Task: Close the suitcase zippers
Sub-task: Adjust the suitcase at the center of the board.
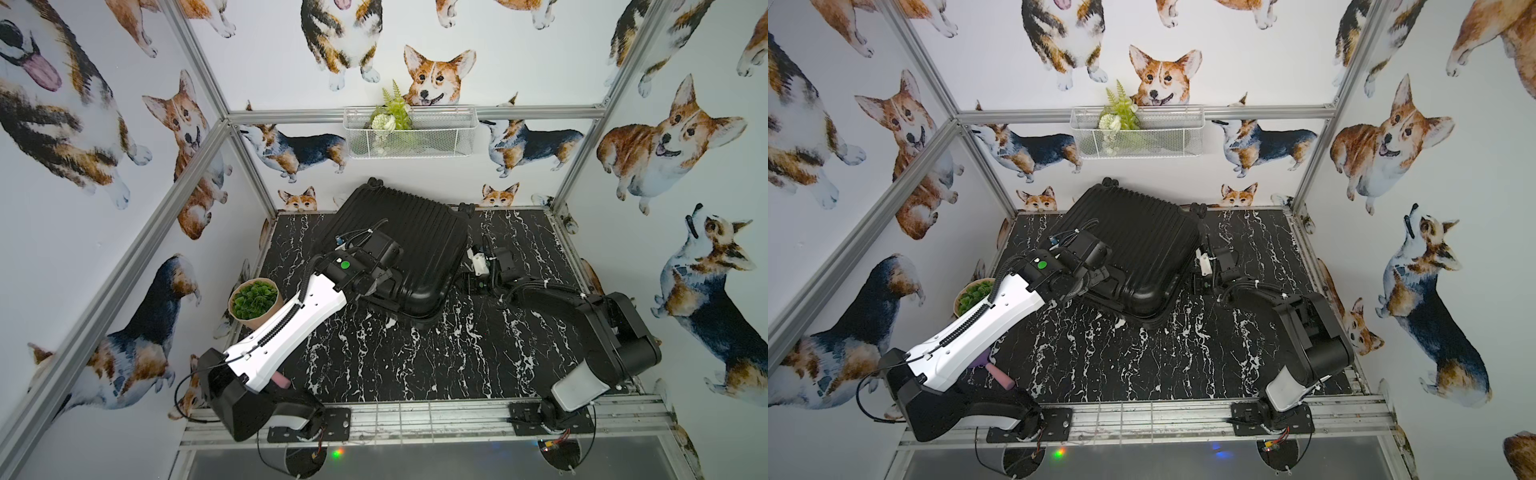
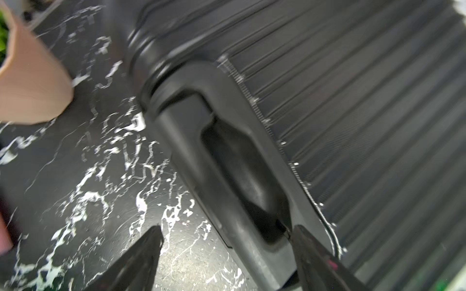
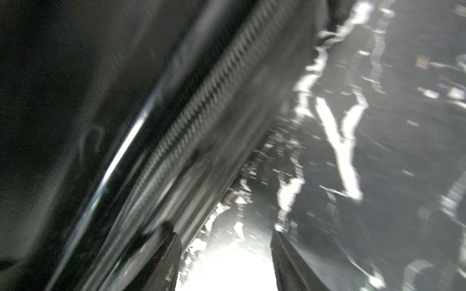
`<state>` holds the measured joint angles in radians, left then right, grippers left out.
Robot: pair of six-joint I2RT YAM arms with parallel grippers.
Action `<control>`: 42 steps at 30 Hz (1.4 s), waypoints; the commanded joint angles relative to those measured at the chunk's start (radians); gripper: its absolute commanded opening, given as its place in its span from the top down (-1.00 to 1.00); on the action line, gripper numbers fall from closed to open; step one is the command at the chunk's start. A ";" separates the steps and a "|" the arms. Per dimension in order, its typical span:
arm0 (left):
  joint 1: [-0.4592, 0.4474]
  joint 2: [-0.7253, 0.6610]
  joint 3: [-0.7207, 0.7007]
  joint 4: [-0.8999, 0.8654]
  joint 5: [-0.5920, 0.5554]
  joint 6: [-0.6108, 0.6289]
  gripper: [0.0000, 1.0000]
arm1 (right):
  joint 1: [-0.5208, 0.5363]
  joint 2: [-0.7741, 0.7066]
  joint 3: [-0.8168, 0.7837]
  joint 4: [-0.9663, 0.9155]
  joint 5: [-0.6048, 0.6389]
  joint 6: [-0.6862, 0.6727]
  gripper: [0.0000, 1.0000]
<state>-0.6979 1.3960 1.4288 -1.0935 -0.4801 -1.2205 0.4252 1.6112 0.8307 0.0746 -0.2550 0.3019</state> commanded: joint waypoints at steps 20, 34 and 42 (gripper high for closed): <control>0.278 0.149 -0.014 0.116 0.123 0.082 -0.53 | 0.083 -0.073 0.028 0.077 0.123 -0.075 -0.18; 0.312 0.245 0.016 0.129 0.034 0.189 0.64 | -0.122 -0.319 -0.058 -0.094 0.151 -0.137 -0.23; 0.359 0.242 0.074 0.181 0.023 0.392 0.64 | -0.186 -0.403 -0.109 -0.121 0.151 -0.126 -0.24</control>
<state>-0.3603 1.6466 1.4834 -0.9463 -0.4660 -0.9939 0.2474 1.2282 0.7376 -0.0277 -0.1036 0.1837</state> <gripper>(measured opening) 0.260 0.617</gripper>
